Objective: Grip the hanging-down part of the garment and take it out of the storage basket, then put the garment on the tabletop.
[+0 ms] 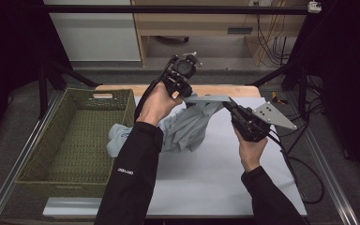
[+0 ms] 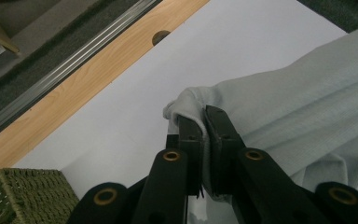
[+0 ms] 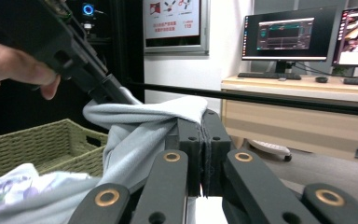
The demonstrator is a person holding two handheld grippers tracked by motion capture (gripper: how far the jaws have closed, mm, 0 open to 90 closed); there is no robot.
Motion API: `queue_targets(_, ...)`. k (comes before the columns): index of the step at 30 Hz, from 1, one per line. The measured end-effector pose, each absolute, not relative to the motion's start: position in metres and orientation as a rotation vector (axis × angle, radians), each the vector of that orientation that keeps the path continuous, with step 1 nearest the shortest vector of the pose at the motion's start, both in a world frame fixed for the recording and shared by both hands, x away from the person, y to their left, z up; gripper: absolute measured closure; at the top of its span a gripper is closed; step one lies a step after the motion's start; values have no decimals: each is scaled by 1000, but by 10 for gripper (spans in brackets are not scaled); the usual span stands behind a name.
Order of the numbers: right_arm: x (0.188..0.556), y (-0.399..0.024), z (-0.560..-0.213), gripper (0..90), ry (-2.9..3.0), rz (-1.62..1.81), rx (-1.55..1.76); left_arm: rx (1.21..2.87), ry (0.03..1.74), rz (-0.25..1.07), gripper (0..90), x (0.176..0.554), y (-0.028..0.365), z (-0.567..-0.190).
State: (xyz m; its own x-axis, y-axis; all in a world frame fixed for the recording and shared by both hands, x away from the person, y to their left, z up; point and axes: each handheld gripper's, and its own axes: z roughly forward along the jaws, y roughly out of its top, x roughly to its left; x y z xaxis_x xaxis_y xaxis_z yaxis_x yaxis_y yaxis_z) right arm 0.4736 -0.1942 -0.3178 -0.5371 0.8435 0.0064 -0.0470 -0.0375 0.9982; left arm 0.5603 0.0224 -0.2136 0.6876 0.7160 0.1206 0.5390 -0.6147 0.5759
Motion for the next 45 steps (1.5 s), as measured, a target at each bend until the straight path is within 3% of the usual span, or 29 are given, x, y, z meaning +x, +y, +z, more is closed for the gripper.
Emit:
queue_targets(8, 474, -193, -313, 891, 1557, 1656, 857, 2410, 958, 481, 845, 559, 21, -211)
queue_targets(15, 477, -186, -334, 869, 1719, 1653, 852, 2399, 983, 491, 845, 560, 25, -214)
queue_targets(18, 473, -180, -351, 767, 1786, 1629, 846, 2400, 979, 490, 845, 561, 25, -217)
queue_targets(19, 470, -179, -361, 667, 1813, 1623, 836, 2412, 977, 489, 845, 561, 26, -218)
queue_targets(20, 470, -179, -361, 667, 1813, 1623, 836, 2416, 978, 487, 845, 561, 25, -219)
queue_targets(21, 466, -178, -370, 532, 1803, 1619, 842, 2413, 977, 484, 845, 561, 25, -220)
queue_targets(22, 466, -178, -370, 532, 1803, 1619, 842, 2415, 969, 480, 845, 561, 25, -221)
queue_targets(23, 462, -181, -375, 384, 1804, 1644, 841, 2400, 979, 481, 844, 561, 25, -222)
queue_targets(27, 458, -188, -381, 117, 1823, 1652, 872, 2415, 963, 462, 843, 563, 27, -229)
queue_targets(34, 451, -204, -389, 40, 1779, 1675, 912, 2398, 957, 436, 842, 562, 32, -252)
queue_targets(45, 444, -225, -395, 10, 1740, 1660, 923, 2336, 935, 387, 839, 557, 35, -276)
